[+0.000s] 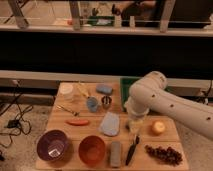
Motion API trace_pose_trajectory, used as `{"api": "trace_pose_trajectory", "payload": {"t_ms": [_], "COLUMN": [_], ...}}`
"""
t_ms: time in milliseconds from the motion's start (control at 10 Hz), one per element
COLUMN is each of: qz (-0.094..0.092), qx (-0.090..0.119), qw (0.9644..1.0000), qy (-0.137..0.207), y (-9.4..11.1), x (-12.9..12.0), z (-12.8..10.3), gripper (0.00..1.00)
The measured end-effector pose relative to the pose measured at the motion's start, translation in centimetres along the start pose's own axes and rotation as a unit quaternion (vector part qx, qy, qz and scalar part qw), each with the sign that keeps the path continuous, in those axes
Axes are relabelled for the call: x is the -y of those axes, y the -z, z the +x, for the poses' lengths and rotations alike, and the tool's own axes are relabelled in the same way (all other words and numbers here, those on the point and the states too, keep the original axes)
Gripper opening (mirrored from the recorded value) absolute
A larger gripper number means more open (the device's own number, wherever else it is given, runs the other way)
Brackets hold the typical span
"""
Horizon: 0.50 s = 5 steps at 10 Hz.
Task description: Place sponge in purple bowl
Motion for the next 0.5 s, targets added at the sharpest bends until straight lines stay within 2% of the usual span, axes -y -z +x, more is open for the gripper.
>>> {"api": "trace_pose_trajectory", "payload": {"t_ms": [100,300,500], "qz": [0.004,0.012,0.02], "qx": [-0.003,-0.008,-0.022], "qw": [1.0,0.9999,0.9995], "qy": [0.002,-0.002,-0.013], "y": [-0.8,-2.2,-3.4], "x": [0.2,0.8,1.8], "z": [-2.2,-4.8,-6.5], "gripper": [0.8,0.8,0.8]}}
